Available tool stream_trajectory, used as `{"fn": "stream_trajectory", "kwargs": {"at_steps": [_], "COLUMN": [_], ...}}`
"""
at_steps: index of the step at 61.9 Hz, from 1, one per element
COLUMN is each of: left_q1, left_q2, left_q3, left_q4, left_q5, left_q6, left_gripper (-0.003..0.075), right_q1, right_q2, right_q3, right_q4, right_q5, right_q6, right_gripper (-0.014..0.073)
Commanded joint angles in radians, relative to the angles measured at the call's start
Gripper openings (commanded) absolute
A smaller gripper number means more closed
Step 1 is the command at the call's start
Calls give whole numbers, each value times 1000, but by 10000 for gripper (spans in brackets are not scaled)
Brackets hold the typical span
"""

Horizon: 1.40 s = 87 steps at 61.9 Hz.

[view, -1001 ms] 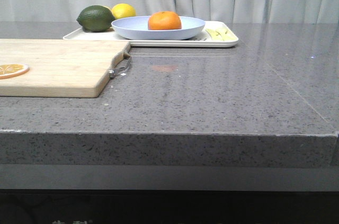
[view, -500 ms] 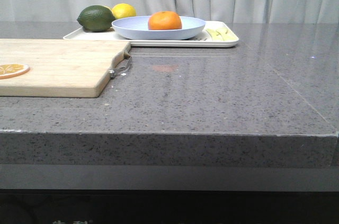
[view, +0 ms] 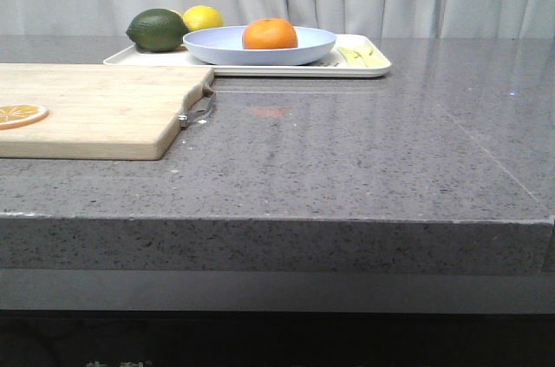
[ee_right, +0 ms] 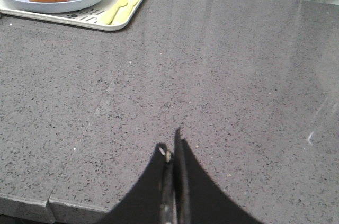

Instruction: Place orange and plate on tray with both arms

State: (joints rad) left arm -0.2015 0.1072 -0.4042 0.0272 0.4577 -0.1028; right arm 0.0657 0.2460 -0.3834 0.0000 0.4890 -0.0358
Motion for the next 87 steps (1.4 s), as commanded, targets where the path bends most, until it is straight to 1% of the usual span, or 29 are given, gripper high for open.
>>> {"fn": "stream_trajectory", "kwargs": {"at_steps": [1,13,19,33,42,57,60,87], "left_q1": [0,0,5,122,159,158,158,158], "left_q2": [11,11,-1,-130,-134,-134,-134,-134], "left_q3": [-25,-25,4,149,247,413,408,410], "left_q4": [-4,-4,-4,-59,-75,-81,-81,-81], "left_q5": [-79,-79,-113,-169,-244,-411,-375,-389], "left_q6": [-7,-7,-7,-7,-7,-7,-7,-7], "left_gripper": [-18,-18,-18,-18,-18,-18,-18,-18], "right_q1": [-2,-2,-2,-2,-2,-2,-2,-2], "right_q2": [8,8,8,8,8,8,8,8], "right_q3": [-27,-27,-27,-27,-27,-27,-27,-27], "right_q4": [-10,-10,-10,-10,-10,-10,-10,-10], "right_q5": [-85,-85,-85,-85,-84,-83,-83,-83], "right_q6": [-10,-10,-10,-10,-10,-10,-10,-10], "right_gripper": [-61,-61,-61,-61,-61,-61,-61,-61]}}
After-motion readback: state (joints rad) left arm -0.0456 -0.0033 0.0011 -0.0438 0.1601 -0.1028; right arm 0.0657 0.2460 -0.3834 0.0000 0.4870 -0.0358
